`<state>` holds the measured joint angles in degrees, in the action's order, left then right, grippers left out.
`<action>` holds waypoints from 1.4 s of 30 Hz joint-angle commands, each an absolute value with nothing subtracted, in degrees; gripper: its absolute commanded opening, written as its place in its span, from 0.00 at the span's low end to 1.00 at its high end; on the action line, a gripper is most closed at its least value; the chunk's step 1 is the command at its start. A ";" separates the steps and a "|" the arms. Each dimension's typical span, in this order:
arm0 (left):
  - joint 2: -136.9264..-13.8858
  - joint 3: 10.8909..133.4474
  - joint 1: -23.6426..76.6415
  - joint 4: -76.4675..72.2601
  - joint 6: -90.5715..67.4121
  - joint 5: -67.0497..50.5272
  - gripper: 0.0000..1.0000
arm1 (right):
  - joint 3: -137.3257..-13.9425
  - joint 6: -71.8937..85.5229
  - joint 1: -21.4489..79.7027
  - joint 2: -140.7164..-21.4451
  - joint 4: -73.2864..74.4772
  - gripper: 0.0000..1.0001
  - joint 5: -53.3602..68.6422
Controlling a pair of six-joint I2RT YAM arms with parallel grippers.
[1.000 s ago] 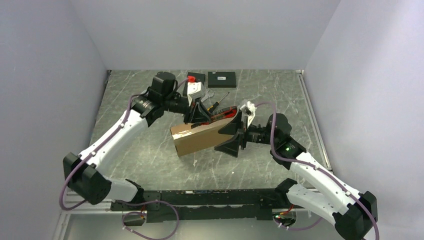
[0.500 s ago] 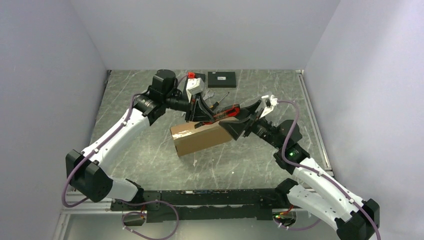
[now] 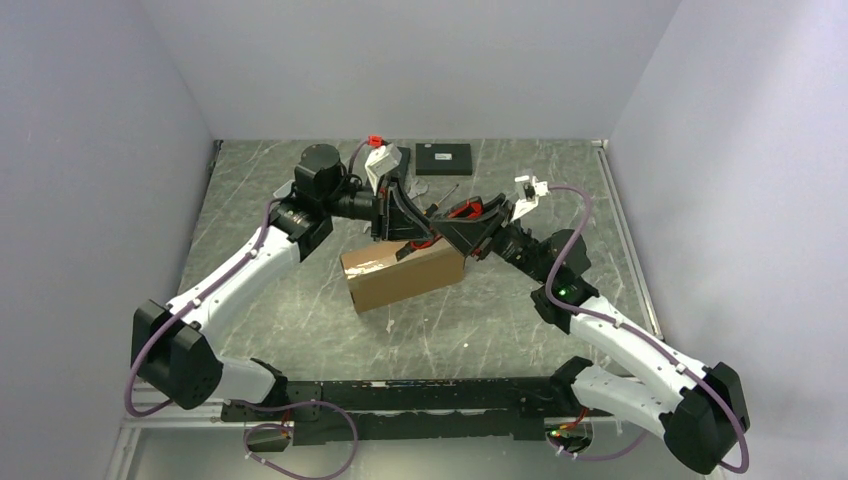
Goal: Unpack the express box
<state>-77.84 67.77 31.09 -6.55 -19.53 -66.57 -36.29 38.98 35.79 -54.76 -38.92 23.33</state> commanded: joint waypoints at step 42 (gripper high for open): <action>-57.38 53.16 5.19 35.78 -35.70 -32.20 0.74 | -65.94 12.50 41.94 -62.62 23.70 0.00 -35.04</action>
